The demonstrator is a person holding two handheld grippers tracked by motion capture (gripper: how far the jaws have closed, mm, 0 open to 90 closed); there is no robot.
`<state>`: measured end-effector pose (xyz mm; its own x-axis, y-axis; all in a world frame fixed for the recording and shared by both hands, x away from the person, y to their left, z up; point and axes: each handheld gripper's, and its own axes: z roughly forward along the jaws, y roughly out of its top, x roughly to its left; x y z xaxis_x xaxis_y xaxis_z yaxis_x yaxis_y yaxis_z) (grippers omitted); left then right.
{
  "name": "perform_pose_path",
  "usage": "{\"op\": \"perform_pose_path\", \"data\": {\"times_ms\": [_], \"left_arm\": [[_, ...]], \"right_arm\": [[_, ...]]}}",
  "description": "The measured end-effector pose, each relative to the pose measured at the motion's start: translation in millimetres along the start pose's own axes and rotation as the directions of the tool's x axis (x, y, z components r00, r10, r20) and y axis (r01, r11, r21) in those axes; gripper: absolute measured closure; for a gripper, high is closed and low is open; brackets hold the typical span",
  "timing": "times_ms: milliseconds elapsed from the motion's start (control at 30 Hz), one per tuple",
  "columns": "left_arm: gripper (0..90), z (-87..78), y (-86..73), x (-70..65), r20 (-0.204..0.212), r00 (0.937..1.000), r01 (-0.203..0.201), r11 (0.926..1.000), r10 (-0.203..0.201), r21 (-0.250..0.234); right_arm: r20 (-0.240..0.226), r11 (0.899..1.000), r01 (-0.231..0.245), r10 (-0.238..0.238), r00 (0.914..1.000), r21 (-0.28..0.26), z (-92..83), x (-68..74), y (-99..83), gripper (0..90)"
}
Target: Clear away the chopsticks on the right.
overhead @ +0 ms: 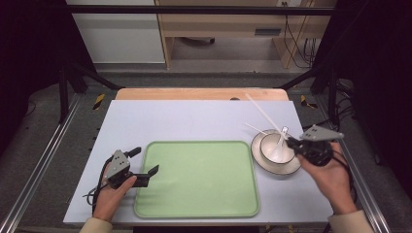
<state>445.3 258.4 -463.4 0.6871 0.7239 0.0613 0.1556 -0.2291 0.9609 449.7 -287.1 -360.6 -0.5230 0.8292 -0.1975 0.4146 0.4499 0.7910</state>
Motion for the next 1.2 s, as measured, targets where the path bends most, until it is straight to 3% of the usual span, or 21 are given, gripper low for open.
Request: {"op": "perform_pose_path", "data": {"times_ms": [100,133,167,367,467,533,733,967,1033,1133,1200], "left_arm": [[5.9,-0.8,0.4,0.6,-0.001,1.0,0.002,1.0,-0.002,-0.004],[6.0,-1.3,0.5,0.7,-0.004,1.0,0.003,1.0,-0.003,-0.004],[6.0,-1.7,0.6,1.0,-0.004,1.0,0.003,1.0,-0.003,-0.005],[6.0,-3.5,0.6,3.0,-0.012,0.9999,0.013,0.9998,-0.013,-0.015],[6.0,-3.0,0.6,3.1,-0.011,0.9999,0.012,0.9998,-0.012,-0.013],[6.0,-3.1,1.0,2.5,-0.009,0.9999,0.011,0.9999,-0.011,-0.012],[5.9,-1.8,0.7,2.3,-0.006,0.9999,0.01,0.9999,-0.01,-0.008],[6.0,-1.4,0.6,2.2,-0.004,1.0,0.007,1.0,-0.007,-0.004],[6.0,-1.6,0.7,2.1,-0.005,1.0,0.007,1.0,-0.007,-0.005],[6.0,-2.1,0.9,2.2,-0.006,1.0,0.007,1.0,-0.007,-0.005],[6.0,-2.3,0.9,2.4,-0.007,0.9999,0.007,1.0,-0.007,-0.006]], "right_arm": [[-0.075,1.0,0.019,-0.018,0.997,0.007,-3.1,45.9,5.1,84.1],[-0.12,0.998,0.037,-0.031,0.9923,0.046,3.8,75.2,3.7,84.1],[-0.12,0.998,0.037,-0.031,0.9923,0.046,3.8,75.2,3.7,84.1],[-0.221,0.99,0.005,0.026,0.975,0.138,38.0,143.1,-15.3,84.1],[-0.239,0.986,-0.008,0.048,0.9698,0.168,49.4,162.3,-21.4,84.1],[-0.267,0.984,-0.019,0.067,0.9613,0.179,52.7,178.2,-21.2,84.1],[-0.286,0.981,-0.008,0.065,0.9559,0.195,58.6,193.4,-21.7,84.1],[-0.3,0.977,-0.015,0.079,0.9508,0.211,68.1,197.1,-27.0,83.5],[-0.307,0.975,-0.028,0.096,0.9467,0.219,67.3,196.8,-26.9,77.0],[-0.3,0.984,-0.035,0.087,0.9499,0.175,57.6,190.1,-21.4,70.6],[-0.286,0.991,-0.041,0.076,0.9552,0.127,44.3,177.2,-13.7,67.1]]}}
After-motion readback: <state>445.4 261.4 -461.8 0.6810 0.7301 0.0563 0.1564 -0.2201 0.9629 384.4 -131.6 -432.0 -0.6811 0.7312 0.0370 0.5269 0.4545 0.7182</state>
